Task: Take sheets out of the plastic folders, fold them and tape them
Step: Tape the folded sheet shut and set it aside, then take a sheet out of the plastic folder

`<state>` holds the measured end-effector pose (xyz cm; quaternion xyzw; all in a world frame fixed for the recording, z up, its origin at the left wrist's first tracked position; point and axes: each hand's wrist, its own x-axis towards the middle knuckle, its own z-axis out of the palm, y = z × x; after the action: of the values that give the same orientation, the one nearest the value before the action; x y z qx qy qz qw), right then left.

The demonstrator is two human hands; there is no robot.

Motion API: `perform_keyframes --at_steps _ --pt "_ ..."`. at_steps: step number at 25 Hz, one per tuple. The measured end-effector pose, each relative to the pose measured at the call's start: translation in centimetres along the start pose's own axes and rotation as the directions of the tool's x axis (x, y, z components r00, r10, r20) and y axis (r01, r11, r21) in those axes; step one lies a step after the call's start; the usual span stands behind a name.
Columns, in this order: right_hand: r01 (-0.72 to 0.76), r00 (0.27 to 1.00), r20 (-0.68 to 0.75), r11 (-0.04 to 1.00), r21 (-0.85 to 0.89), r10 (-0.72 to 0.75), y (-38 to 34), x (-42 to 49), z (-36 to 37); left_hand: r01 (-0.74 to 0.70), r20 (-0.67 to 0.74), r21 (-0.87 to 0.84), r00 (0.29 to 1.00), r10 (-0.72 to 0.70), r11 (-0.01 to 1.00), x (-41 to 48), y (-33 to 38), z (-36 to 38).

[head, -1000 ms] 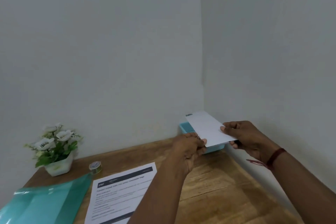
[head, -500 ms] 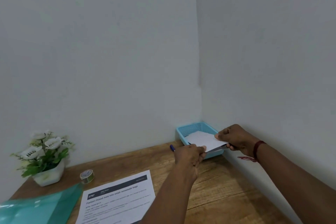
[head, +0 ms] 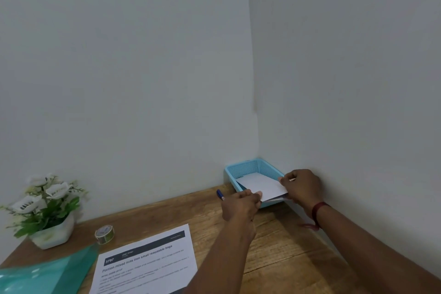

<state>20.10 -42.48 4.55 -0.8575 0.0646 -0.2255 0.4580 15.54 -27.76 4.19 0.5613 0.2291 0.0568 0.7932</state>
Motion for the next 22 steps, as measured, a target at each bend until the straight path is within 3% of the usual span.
perform_keyframes --at_steps 3,8,11,17,22 --pt "0.118 0.990 -0.061 0.988 -0.096 -0.124 0.3 -0.8 0.0 -0.002 -0.021 -0.024 1.000 0.002 1.000 0.1 -0.4 0.0" --pt "0.182 0.953 -0.214 0.968 -0.171 -0.217 0.3 -2.6 -0.9 0.028 -0.016 -0.028 0.999 -0.028 0.999 -0.2 0.0 -0.6" --pt "0.225 0.913 -0.295 0.950 -0.216 -0.284 -1.8 -4.9 -1.8 -0.039 -0.025 0.062 0.999 0.041 0.997 -0.6 0.9 -1.6" --pt "0.485 0.837 -0.233 0.869 -0.102 -0.495 -7.5 -12.6 -1.3 -0.330 0.042 0.206 0.944 0.329 0.921 -4.8 5.2 -8.4" --pt "0.659 0.750 -0.073 0.752 -0.005 -0.658 -10.2 -19.3 1.9 -0.450 0.048 0.487 0.870 0.491 0.749 -7.1 6.7 -18.7"
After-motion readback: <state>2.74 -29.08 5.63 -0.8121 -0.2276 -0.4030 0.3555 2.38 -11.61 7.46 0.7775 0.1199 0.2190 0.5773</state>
